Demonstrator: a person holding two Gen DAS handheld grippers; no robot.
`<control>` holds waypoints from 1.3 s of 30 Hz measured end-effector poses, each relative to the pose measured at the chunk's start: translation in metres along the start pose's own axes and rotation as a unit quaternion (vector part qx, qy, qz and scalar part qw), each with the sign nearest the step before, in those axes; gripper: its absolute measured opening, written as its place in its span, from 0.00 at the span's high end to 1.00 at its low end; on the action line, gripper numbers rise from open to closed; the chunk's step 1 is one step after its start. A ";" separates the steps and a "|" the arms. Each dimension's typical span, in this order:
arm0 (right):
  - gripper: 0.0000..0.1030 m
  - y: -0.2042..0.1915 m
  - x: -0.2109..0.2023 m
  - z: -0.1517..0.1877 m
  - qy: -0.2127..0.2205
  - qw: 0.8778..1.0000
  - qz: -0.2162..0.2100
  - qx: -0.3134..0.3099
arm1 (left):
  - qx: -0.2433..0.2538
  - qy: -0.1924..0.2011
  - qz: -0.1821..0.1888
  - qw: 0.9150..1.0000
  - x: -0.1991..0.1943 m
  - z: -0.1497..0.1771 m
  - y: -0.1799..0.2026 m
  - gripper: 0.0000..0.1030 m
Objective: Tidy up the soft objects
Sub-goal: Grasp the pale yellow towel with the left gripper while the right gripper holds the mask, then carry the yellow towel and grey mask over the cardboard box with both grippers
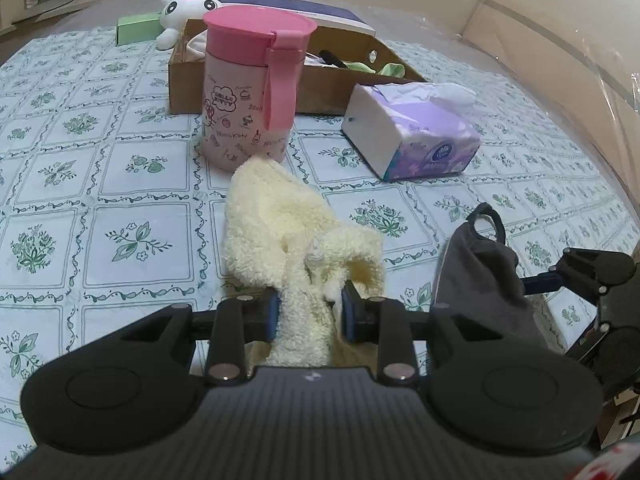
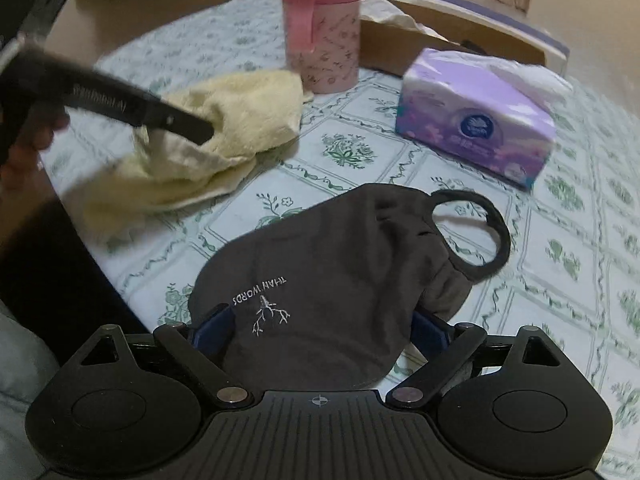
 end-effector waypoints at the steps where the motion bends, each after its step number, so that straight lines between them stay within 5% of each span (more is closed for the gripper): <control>1: 0.10 -0.001 0.002 -0.001 0.000 1.000 0.006 -0.003 | 0.000 0.000 0.000 1.000 0.000 0.000 0.001 0.74; 6: 0.22 -0.007 0.006 -0.003 0.001 1.000 0.015 -0.023 | -0.001 -0.002 -0.002 1.000 0.001 0.001 0.000 0.74; 13: 0.71 -0.014 0.003 -0.008 0.013 0.999 -0.001 -0.035 | 0.002 -0.001 -0.007 1.000 0.000 0.001 0.002 0.74; 17: 0.79 -0.015 0.002 -0.009 0.017 0.999 0.000 -0.030 | 0.009 0.000 -0.010 1.000 0.000 0.002 0.003 0.74; 39: 0.83 0.023 -0.034 -0.013 0.054 0.997 0.035 0.040 | 0.062 0.026 -0.003 0.998 -0.022 -0.023 0.035 0.74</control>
Point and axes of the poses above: each gripper's, at about its wrist camera, not at the fingertips, and x roughly the way its jaws point, y to its right, z to its underside, the point moved 7 cm from there along x, roughly the way its jaws point, and after that the axes turned 2 degrees about -y, right-handed, at the moved point
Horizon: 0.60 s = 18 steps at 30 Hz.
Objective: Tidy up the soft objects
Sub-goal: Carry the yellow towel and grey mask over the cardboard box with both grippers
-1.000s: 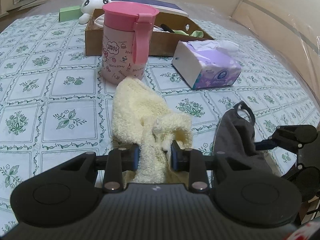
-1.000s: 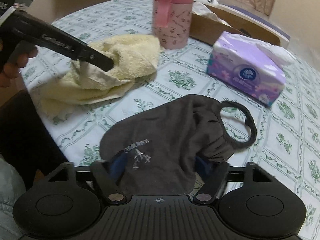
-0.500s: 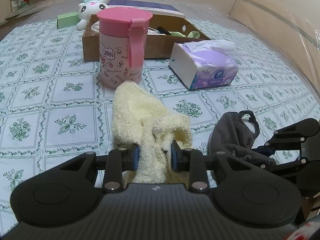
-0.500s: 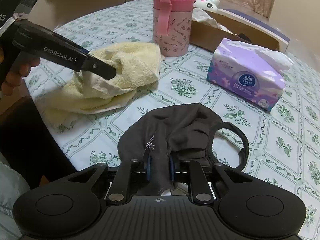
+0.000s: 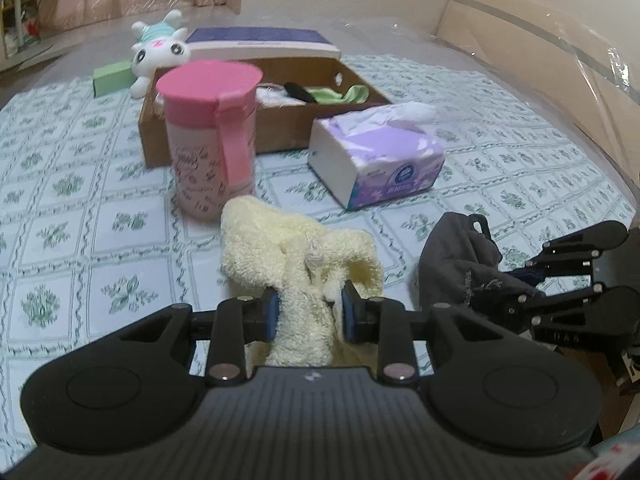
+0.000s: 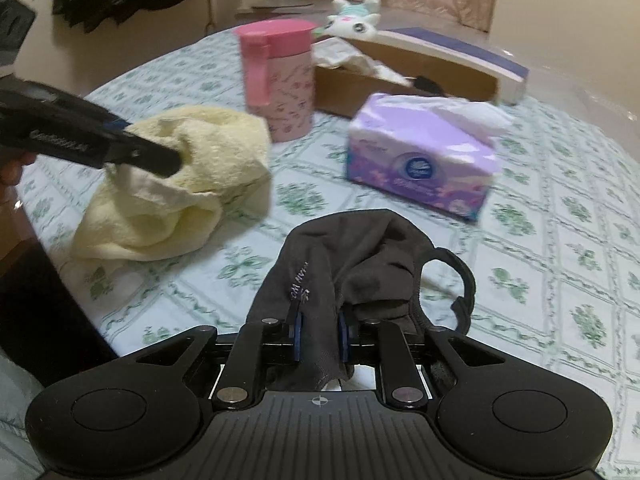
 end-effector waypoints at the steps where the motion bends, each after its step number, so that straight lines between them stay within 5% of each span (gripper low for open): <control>1: 0.83 0.005 -0.002 -0.001 0.001 1.000 0.004 0.005 | 0.005 0.003 0.000 1.000 -0.001 -0.003 0.002 0.74; 18: 0.83 0.117 -0.046 -0.034 0.048 0.994 0.082 0.053 | 0.089 0.078 0.005 0.993 -0.006 -0.086 0.033 0.74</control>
Point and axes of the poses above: each gripper's, at about its wrist camera, not at the fingertips, and x roughly the way its jaws point, y to its right, z to its underside, the point moved 7 cm from there along x, roughly the way its jaws point, and after that the axes turned 2 degrees about -y, right-handed, at the moved point
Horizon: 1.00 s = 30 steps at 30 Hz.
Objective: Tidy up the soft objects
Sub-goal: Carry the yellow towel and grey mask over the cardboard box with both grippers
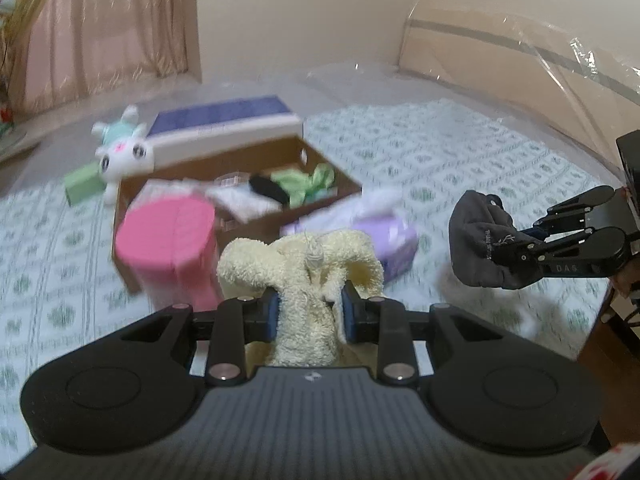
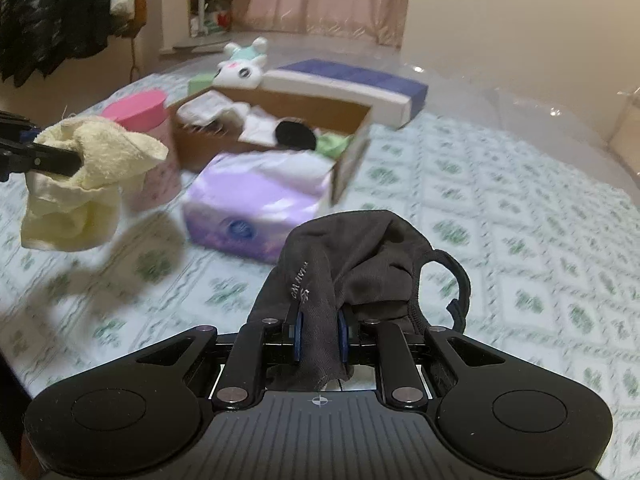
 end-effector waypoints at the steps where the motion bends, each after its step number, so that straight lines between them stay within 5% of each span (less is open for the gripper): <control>1: 0.83 0.006 0.000 -0.006 0.005 1.000 0.001 0.000 | 0.002 0.006 0.001 1.000 0.002 -0.007 -0.001 0.74; 17: 0.83 0.048 0.057 -0.156 0.097 0.994 -0.047 -0.015 | 0.027 0.084 0.022 0.996 0.093 -0.157 -0.039 0.74; 30: 0.83 0.017 0.165 -0.209 0.061 0.990 -0.111 -0.063 | 0.074 -0.006 0.014 0.997 0.193 -0.170 -0.107 0.73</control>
Point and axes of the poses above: each gripper's, at about its wrist camera, not at the fingertips, and x roughly the way its jaws point, y to its right, z to its underside, the point moved 7 cm from there along x, roughly the way its jaws point, and after that the axes turned 2 degrees about -y, right-handed, at the moved point
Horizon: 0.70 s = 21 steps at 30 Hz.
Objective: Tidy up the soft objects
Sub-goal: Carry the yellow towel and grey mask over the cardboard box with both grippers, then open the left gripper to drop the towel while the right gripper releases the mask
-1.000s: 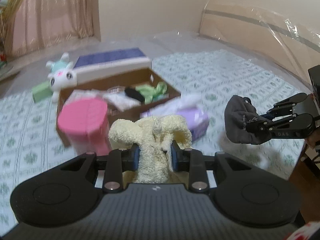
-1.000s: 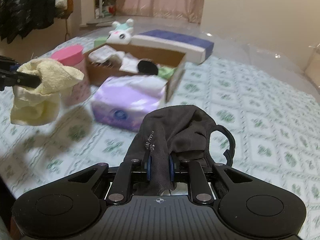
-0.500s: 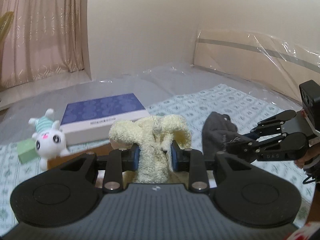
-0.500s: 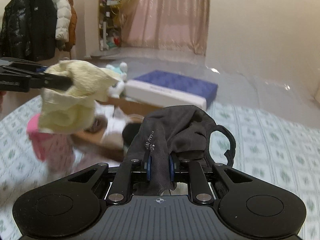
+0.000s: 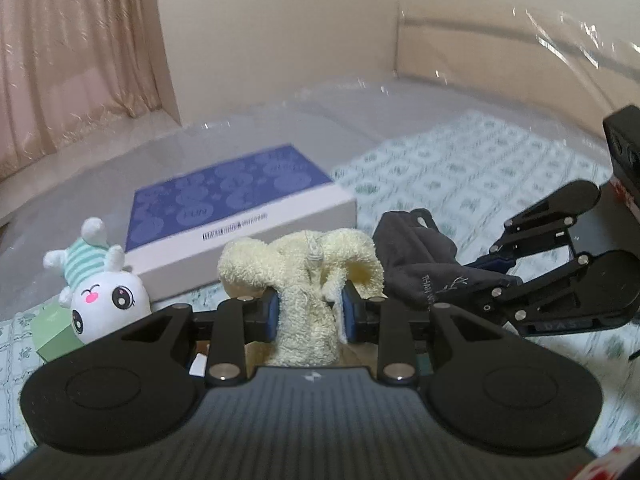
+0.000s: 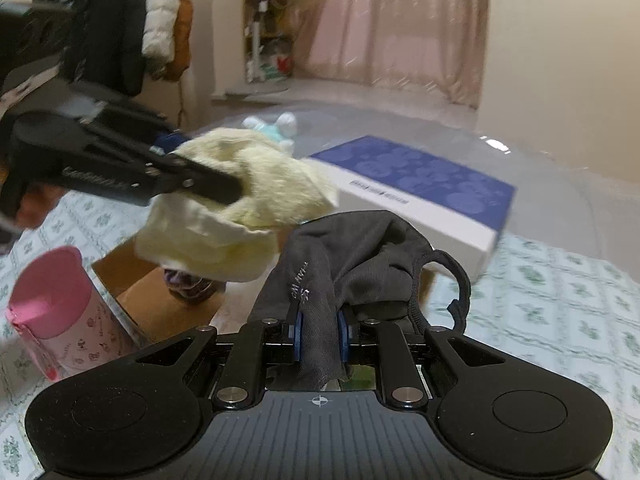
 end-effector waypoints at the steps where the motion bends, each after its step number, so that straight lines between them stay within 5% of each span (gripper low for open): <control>1: 0.83 -0.001 0.009 0.000 -0.006 1.000 -0.006 -0.004 | 0.004 -0.009 0.002 1.000 0.007 0.004 -0.005 0.73; 13: 0.83 -0.010 0.072 0.012 -0.082 0.993 -0.084 -0.023 | 0.021 -0.113 0.057 0.992 0.056 0.050 -0.040 0.73; 21: 0.82 -0.007 0.088 0.022 -0.117 0.989 -0.087 -0.022 | 0.079 -0.147 0.104 0.980 0.064 0.074 -0.034 0.72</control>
Point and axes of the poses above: each gripper's, at about its wrist camera, not at the fingertips, and x roughly the way its jaws point, y to its right, z to its underside, the point moved 7 cm from there along x, roughly the way its jaws point, and after that the axes turned 2 degrees about -y, right-handed, at the moved point
